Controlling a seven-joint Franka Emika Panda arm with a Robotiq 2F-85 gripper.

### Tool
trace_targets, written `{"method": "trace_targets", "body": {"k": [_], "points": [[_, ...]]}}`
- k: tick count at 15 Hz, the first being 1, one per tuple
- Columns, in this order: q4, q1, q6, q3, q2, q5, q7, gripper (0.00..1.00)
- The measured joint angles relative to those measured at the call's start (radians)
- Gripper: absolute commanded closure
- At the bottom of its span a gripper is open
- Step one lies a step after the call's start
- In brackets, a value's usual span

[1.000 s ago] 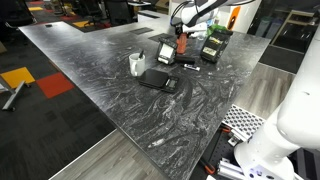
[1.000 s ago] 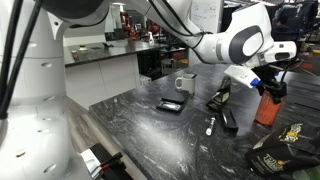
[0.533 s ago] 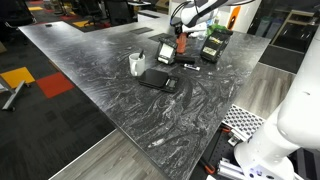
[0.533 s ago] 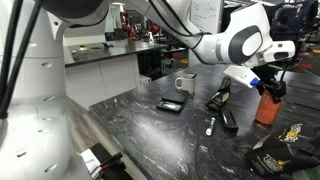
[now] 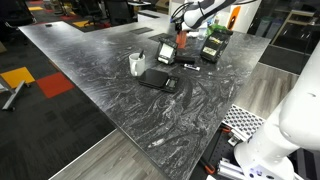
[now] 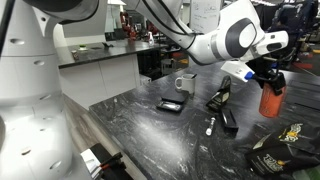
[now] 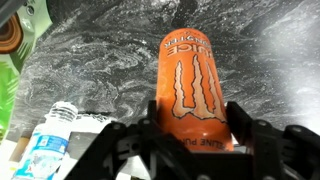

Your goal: Put the monster can onto the digital scale

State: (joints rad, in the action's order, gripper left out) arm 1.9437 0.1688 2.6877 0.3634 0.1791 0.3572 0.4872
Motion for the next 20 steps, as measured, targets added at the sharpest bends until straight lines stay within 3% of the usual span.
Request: {"method": "trace_targets", "body": {"k": [3, 11, 15, 20], "points": [[0.069, -0.016, -0.028, 0.002, -0.098, 0.036, 0.060, 0.57], [0.267, 0.022, -0.279, -0.079, -0.429, -0.029, 0.044, 0.57], [0.363, 0.026, -0.310, -0.131, -0.510, -0.073, -0.057, 0.57], [0.444, 0.011, -0.242, -0.174, -0.517, -0.100, -0.255, 0.57]]}}
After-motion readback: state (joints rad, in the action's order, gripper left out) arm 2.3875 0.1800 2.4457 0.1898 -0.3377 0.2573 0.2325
